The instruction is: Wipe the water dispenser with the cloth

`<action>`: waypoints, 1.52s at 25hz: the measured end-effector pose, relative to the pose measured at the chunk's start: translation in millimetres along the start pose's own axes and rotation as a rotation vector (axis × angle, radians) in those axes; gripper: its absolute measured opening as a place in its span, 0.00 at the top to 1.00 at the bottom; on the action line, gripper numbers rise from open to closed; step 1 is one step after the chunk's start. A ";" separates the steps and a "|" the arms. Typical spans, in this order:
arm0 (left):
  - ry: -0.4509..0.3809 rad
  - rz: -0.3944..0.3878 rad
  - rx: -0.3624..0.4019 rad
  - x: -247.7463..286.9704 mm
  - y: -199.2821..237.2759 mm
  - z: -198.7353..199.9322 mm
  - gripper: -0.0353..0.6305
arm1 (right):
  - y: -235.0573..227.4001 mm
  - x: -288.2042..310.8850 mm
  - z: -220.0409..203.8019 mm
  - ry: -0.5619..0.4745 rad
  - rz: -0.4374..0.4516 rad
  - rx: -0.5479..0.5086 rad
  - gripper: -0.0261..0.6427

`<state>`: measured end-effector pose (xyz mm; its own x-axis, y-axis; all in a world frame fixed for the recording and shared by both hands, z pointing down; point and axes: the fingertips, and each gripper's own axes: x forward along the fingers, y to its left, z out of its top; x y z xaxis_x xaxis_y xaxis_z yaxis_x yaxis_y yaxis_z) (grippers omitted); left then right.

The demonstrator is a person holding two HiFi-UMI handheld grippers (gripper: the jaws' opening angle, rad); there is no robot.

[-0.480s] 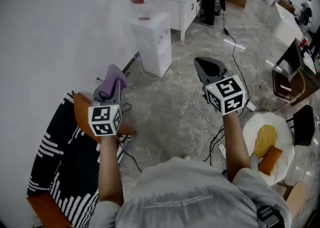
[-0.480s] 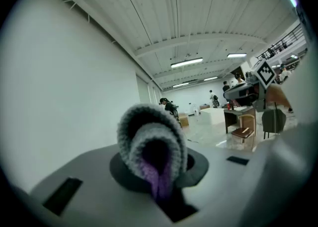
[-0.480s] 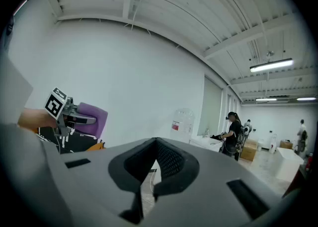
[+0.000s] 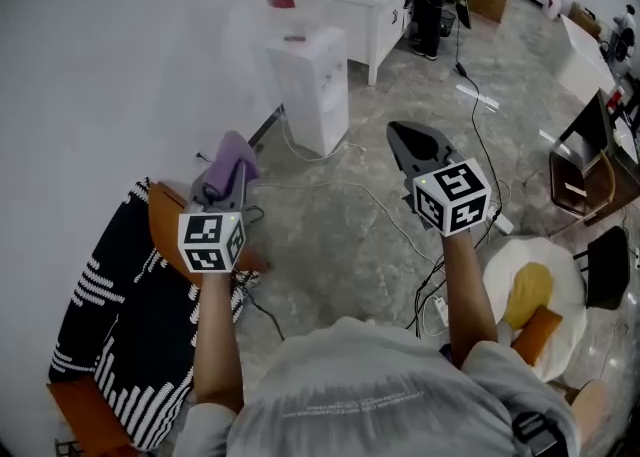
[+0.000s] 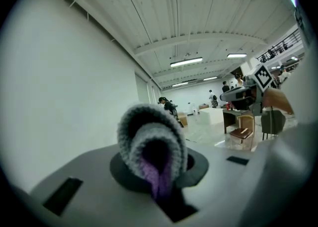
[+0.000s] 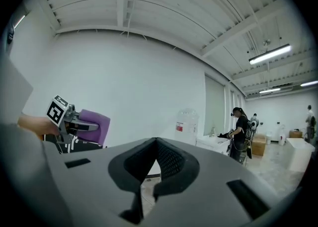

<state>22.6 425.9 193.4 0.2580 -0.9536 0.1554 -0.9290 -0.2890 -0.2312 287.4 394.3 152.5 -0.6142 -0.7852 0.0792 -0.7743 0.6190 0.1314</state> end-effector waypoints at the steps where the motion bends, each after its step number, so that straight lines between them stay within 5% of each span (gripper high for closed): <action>1: 0.005 -0.005 0.006 4.6 -3.5 0.4 0.87 | -3.5 1.9 -0.6 0.000 0.003 0.001 0.95; 17: 0.059 0.022 0.017 61.3 -19.3 -25.0 0.87 | -51.1 39.0 -49.6 0.037 0.076 0.041 0.95; 23: 0.084 -0.006 -0.006 134.5 34.0 -58.8 0.87 | -60.9 121.1 -65.9 0.049 0.084 0.053 0.95; 28: 0.102 -0.018 0.089 215.7 104.3 -66.5 0.87 | -63.4 216.2 -54.0 0.042 0.097 0.014 0.95; 38: 0.077 -0.102 0.037 324.0 209.4 -72.3 0.87 | -75.3 350.4 -26.1 -0.005 -0.004 0.045 0.95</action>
<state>-107.6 62.5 264.8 0.3278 -0.9102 0.2531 -0.8881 -0.3882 -0.2459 134.5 72.0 196.2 -0.6119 -0.7875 0.0735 -0.7827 0.6162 0.0872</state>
